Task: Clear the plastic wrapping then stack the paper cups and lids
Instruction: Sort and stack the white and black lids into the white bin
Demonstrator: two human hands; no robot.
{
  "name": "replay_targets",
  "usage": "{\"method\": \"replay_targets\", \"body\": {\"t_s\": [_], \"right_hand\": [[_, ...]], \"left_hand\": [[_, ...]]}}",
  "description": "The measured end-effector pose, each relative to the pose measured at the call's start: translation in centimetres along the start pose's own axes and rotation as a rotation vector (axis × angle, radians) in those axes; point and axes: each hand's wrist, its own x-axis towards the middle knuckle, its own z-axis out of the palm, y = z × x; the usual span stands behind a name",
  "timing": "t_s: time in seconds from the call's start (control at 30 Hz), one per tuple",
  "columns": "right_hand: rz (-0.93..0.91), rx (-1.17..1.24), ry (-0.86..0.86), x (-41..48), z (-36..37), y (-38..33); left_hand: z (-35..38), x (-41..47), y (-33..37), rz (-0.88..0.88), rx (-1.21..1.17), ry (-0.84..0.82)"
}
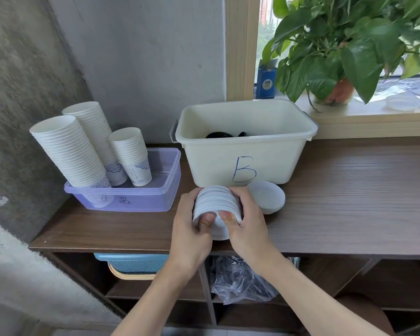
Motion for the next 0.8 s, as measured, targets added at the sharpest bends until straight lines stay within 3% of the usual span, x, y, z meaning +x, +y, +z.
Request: {"method": "replay_targets", "body": {"t_s": [0.1, 0.3, 0.5, 0.67, 0.8], "right_hand": [[0.008, 0.014, 0.02, 0.3, -0.1, 0.0], [0.005, -0.067, -0.024, 0.3, -0.3, 0.1], [-0.017, -0.11, -0.067, 0.4, -0.1, 0.3], [0.037, -0.084, -0.145, 0.6, -0.3, 0.4], [0.068, -0.058, -0.123, 0.7, -0.2, 0.4]], "left_hand": [[0.1, 0.2, 0.0, -0.024, 0.002, -0.03], [-2.3, 0.6, 0.8, 0.008, 0.042, -0.308], [-2.0, 1.1, 0.4, 0.12, 0.125, -0.231], [-1.1, 0.7, 0.7, 0.033, 0.002, -0.078], [-0.8, 0.7, 0.8, 0.002, -0.02, -0.08]]}}
